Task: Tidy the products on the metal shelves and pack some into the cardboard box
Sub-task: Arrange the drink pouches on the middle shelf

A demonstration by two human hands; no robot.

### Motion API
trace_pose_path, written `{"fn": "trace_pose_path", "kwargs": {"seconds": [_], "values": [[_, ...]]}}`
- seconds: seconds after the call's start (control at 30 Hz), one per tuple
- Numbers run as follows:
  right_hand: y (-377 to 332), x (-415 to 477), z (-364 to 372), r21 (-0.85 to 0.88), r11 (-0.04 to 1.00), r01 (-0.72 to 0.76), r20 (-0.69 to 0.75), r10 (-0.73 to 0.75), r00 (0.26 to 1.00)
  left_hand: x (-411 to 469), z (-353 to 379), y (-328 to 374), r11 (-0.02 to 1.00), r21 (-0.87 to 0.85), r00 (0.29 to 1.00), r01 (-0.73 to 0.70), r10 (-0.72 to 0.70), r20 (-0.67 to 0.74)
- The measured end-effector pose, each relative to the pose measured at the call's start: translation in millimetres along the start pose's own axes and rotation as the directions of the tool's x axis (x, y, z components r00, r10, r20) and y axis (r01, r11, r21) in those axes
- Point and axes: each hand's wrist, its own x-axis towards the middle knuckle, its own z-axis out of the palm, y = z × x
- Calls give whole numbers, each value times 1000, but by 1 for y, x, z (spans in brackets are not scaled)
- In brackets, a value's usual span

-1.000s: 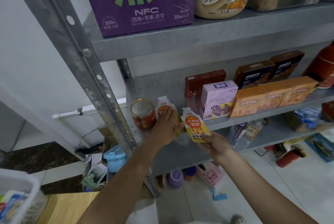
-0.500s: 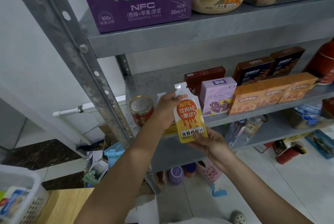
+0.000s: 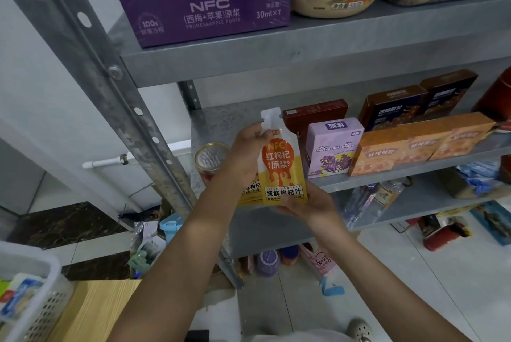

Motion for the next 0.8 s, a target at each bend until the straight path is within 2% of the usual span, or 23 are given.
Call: {"fn": "trace_pose_path", "kwargs": {"seconds": [0.07,0.1,0.13,0.17,0.23,0.27,0.33,0.37,0.4,0.43,0.47,0.53,0.57,0.6,0.67,0.73,0.8], "values": [[-1,3,3,6,999,51,-85,-50,995,-2,2,-2,1000,4,999,-26,26,18],[0,4,4,-52,992,111,-149,-118,982,-3,3,-4,999,2,999,-42,42,5],[2,6,4,-187,968,170,-208,-208,956,-4,5,-4,998,14,998,-66,66,-1],[5,8,3,-367,906,211,-246,-313,917,-5,7,-7,997,22,997,-74,74,-1],[11,11,0,-697,682,222,-247,-519,818,-9,12,-10,999,-25,999,-24,24,20],[14,12,-1,-803,552,222,-200,-602,773,-10,15,-10,996,-85,1000,3,-1,26],[22,13,-5,-908,302,290,-15,-715,699,-11,16,-8,980,-201,1000,16,-21,-20],[27,13,-6,-914,217,342,92,-709,699,-9,15,-5,973,-231,998,18,-33,-60],[29,12,-7,-899,192,393,176,-664,727,-7,12,-3,974,-224,995,13,-35,-94],[31,12,-10,-862,251,441,219,-600,769,-4,7,-2,980,-198,994,1,-22,-104],[28,11,-11,-803,383,457,213,-532,820,-4,3,0,985,-169,997,-19,7,-71],[13,9,-12,-590,725,355,84,-382,920,-6,-4,2,986,-158,994,-50,64,88],[2,10,-13,-448,848,284,18,-309,951,-8,-6,3,985,-165,982,-46,74,172],[-7,11,-17,-308,927,213,3,-223,975,-9,-7,3,984,-177,968,-37,79,239],[-17,14,-21,-139,984,108,90,-96,991,-9,-6,1,982,-185,951,-31,86,297],[-21,13,-15,-114,992,61,117,-48,992,-6,-6,0,984,-173,953,-45,94,289],[-21,12,-8,-93,995,34,67,-28,997,-5,-7,-2,985,-156,957,-70,111,269]]}}
